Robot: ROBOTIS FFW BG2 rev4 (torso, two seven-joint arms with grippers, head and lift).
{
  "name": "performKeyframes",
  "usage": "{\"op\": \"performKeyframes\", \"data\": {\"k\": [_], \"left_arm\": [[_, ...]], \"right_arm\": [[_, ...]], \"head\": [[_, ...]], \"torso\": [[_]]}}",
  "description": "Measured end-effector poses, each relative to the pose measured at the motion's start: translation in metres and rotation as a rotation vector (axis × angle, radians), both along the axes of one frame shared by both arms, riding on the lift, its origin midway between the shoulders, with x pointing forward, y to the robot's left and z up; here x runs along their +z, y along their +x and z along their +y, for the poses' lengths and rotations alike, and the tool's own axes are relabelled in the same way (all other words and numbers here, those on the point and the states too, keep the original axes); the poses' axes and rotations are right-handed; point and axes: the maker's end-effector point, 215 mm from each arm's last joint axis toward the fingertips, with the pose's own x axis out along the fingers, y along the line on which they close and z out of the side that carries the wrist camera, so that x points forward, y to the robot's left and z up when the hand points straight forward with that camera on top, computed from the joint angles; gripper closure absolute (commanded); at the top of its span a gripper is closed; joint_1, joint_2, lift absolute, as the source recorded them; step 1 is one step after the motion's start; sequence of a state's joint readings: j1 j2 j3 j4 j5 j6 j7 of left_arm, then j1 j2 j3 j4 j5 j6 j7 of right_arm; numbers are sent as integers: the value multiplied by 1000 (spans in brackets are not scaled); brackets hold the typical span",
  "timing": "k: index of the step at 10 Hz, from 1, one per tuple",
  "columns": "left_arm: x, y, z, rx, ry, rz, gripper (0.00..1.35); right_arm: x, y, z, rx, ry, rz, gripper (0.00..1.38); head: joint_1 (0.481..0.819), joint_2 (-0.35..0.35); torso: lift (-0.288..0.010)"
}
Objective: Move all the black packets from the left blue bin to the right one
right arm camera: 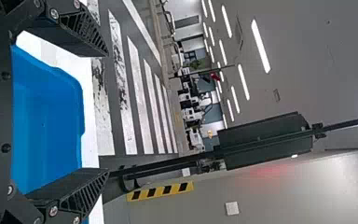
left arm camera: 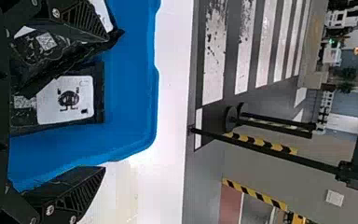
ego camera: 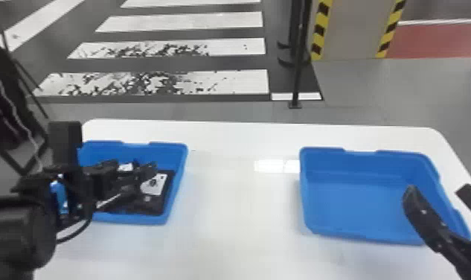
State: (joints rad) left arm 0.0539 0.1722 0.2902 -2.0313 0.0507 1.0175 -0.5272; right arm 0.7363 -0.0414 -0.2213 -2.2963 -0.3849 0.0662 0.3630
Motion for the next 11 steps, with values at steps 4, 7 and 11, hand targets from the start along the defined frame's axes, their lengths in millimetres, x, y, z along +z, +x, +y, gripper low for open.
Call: {"op": "performKeyframes", "data": {"k": [4,7,11], "left_arm": [[-21,33,-6,-41,13,141,167],[-44,38,-13,-49,4,257,167],[-57,50,-14,-71,29,328,170]], "right_arm": [[-5,2,1,4,17,6,156],[-8,4,2,7,21,7,156],[-12,5,2,11,28,13,156]], "head": [[695,79],[695,73],[695,68]], "torso": [[-150],[-150],[-150]]}}
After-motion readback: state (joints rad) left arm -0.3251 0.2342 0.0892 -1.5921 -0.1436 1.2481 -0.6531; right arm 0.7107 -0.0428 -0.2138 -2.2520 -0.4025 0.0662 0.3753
